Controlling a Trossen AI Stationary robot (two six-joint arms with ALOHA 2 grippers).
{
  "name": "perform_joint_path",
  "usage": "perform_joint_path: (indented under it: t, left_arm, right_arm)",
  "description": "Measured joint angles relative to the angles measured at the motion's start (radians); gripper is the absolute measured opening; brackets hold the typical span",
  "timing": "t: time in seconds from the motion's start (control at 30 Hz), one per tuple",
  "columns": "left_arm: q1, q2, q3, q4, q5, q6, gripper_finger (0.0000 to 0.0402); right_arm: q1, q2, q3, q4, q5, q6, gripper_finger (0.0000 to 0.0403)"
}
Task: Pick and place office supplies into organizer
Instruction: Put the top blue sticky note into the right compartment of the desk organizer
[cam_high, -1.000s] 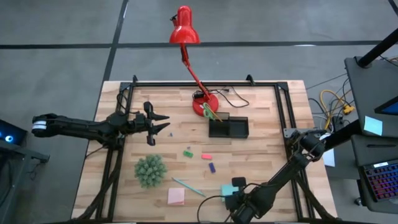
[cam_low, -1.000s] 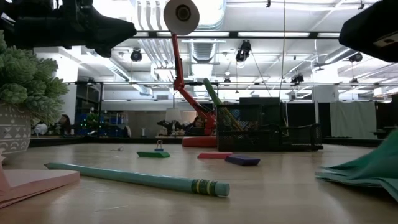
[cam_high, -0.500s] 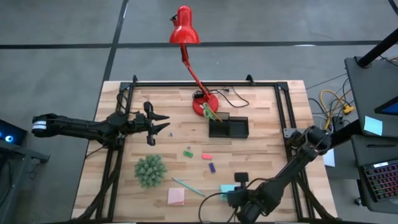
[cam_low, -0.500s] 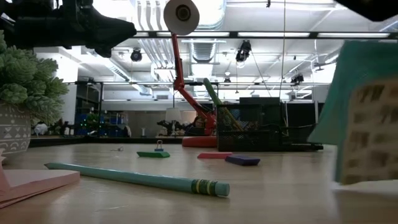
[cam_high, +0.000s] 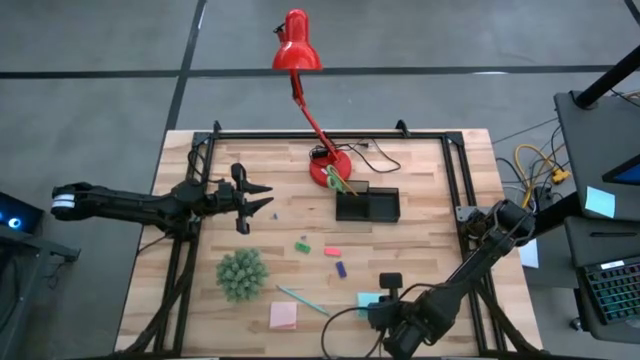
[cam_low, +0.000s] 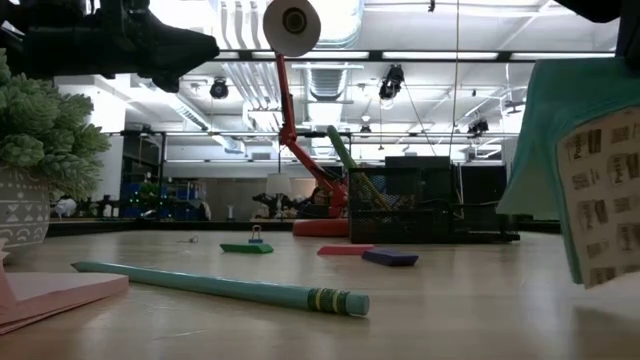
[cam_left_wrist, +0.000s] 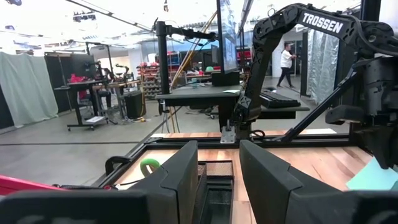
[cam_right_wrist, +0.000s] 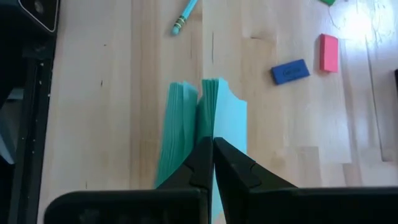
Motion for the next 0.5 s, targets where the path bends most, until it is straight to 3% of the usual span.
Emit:
perform_joint_path:
  t: [0.5]
  left_arm:
    - [0.0, 0.0, 0.0, 0.0, 0.002, 0.0, 0.0107]
  right_arm:
    - [-0.008, -0.004, 0.001, -0.093, 0.061, -0.01, 0.0008]
